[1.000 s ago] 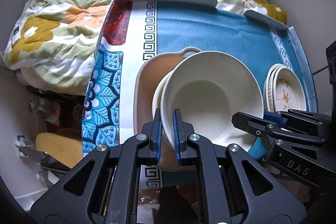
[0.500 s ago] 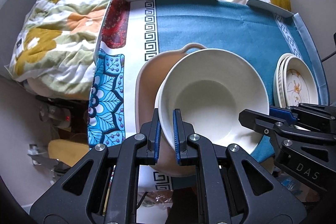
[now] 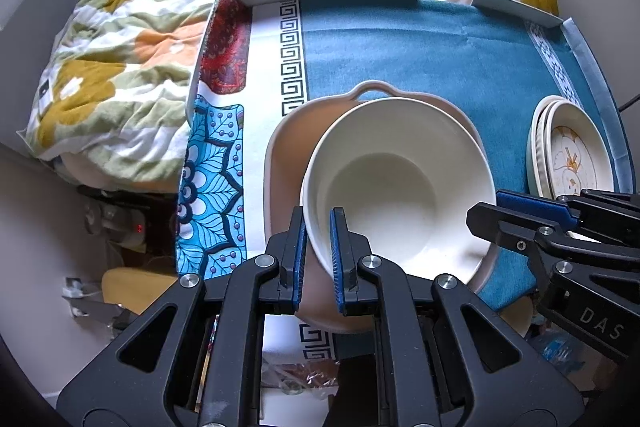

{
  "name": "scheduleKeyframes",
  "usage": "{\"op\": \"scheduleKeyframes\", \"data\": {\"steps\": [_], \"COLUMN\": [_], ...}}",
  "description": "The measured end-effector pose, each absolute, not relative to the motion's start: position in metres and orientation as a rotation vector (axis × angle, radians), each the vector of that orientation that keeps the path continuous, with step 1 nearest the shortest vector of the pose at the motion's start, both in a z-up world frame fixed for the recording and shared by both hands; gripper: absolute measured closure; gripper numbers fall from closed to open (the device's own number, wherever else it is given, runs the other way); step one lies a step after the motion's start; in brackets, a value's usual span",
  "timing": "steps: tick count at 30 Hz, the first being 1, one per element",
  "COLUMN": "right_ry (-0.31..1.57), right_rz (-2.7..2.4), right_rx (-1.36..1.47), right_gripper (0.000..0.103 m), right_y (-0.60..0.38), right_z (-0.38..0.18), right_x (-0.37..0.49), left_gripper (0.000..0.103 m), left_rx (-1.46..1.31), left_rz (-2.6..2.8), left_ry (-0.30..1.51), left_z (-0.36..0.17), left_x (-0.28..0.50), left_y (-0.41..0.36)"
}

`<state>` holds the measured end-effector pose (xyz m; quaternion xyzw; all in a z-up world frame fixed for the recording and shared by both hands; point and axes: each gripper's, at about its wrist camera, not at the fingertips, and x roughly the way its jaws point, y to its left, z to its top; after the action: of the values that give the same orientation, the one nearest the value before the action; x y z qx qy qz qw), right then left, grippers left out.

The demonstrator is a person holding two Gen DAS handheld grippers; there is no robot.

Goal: Organize plates and bowls
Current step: 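Carry the white bowl and lower it into the cream bowl, then grasp the rim of the mauve dish holding the bowls with the left tool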

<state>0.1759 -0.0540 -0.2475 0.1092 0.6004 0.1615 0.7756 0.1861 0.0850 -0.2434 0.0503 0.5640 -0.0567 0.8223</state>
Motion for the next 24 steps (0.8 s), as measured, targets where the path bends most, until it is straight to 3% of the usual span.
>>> {"op": "scheduleKeyframes", "data": {"steps": [11, 14, 15, 16, 17, 18, 19, 21, 24], "right_ry": [1.142, 1.089, 1.071, 1.058, 1.044, 1.035, 1.023, 1.007, 0.979], "right_rz": [0.341, 0.346, 0.353, 0.359, 0.366, 0.372, 0.382, 0.398, 0.394], "right_rx": [0.237, 0.225, 0.213, 0.198, 0.183, 0.175, 0.172, 0.163, 0.125], "right_gripper": [0.083, 0.083, 0.082, 0.073, 0.066, 0.047, 0.024, 0.0, 0.0], "right_y": [-0.072, -0.083, -0.087, -0.089, -0.091, -0.092, -0.094, -0.099, -0.103], "right_z": [-0.199, -0.176, -0.169, -0.164, -0.159, -0.156, -0.153, -0.151, -0.155], "right_x": [0.149, 0.137, 0.133, 0.129, 0.125, 0.122, 0.118, 0.11, 0.102], "left_gripper": [0.091, 0.073, 0.048, 0.018, 0.009, 0.003, 0.003, 0.003, 0.003], "left_rx": [0.066, 0.049, 0.047, 0.046, 0.045, 0.043, 0.043, 0.052, 0.048], "left_rz": [-0.16, -0.147, -0.138, -0.127, -0.113, -0.099, -0.096, -0.078, -0.059], "left_ry": [1.061, 0.989, 0.969, 0.946, 0.923, 0.893, 0.884, 0.891, 0.917], "left_z": [-0.187, -0.16, -0.155, -0.148, -0.143, -0.136, -0.132, -0.128, -0.133], "left_x": [0.159, 0.142, 0.136, 0.13, 0.123, 0.113, 0.108, 0.1, 0.09], "left_y": [0.088, 0.088, 0.088, 0.087, 0.087, 0.087, 0.087, 0.088, 0.096]}}
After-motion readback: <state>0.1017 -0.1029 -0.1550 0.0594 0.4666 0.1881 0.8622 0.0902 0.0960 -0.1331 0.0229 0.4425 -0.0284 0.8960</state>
